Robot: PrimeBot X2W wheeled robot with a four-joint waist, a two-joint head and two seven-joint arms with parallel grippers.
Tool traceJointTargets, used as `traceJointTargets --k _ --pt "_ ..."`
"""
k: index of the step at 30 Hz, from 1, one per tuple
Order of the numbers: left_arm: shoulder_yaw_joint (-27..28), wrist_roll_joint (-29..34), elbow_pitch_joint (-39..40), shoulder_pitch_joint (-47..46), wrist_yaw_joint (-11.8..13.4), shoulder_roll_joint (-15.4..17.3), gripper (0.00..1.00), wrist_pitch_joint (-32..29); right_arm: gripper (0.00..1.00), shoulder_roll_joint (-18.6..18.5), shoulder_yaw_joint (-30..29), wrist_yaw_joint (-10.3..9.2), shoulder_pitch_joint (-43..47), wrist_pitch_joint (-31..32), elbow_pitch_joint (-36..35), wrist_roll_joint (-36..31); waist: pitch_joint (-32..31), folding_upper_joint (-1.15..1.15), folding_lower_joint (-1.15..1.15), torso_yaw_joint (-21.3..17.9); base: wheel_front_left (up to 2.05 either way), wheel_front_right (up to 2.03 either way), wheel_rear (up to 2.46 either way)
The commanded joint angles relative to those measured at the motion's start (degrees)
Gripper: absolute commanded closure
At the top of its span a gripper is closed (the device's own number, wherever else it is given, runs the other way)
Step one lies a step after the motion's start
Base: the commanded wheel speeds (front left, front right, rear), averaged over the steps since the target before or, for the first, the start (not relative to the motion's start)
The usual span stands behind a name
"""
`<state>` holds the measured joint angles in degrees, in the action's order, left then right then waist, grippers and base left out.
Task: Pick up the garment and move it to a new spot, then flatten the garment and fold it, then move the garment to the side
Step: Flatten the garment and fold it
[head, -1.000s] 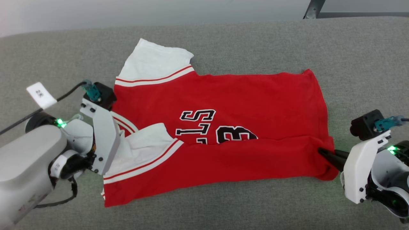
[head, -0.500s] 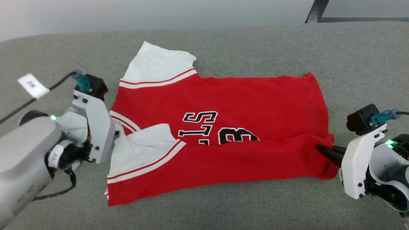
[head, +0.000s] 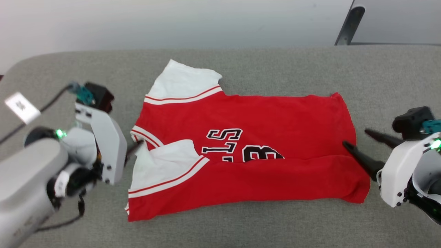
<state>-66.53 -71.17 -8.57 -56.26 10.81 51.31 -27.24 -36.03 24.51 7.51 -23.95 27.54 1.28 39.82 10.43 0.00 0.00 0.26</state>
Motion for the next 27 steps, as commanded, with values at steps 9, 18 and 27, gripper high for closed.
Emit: traceJointTargets --k 9,18,27 --pt "1.30 -2.73 6.44 6.29 4.92 2.55 0.00 4.38 0.00 0.77 -3.86 -0.04 2.73 -17.88 -3.48 -10.87 -2.54 0.00 0.00 0.00 0.00 0.00 0.00" --pt "4.55 -7.48 8.94 14.67 7.75 4.81 0.00 13.73 0.00 8.53 -15.32 -0.05 6.57 -31.68 -8.64 -23.17 -3.57 0.00 0.00 -2.31 0.00 0.00 0.00" --pt "3.42 -15.06 8.26 16.30 10.54 7.14 0.00 3.18 0.00 13.85 -24.50 -0.05 11.02 -26.30 -20.29 -26.15 -2.49 0.00 0.00 -5.24 0.00 0.00 0.00"
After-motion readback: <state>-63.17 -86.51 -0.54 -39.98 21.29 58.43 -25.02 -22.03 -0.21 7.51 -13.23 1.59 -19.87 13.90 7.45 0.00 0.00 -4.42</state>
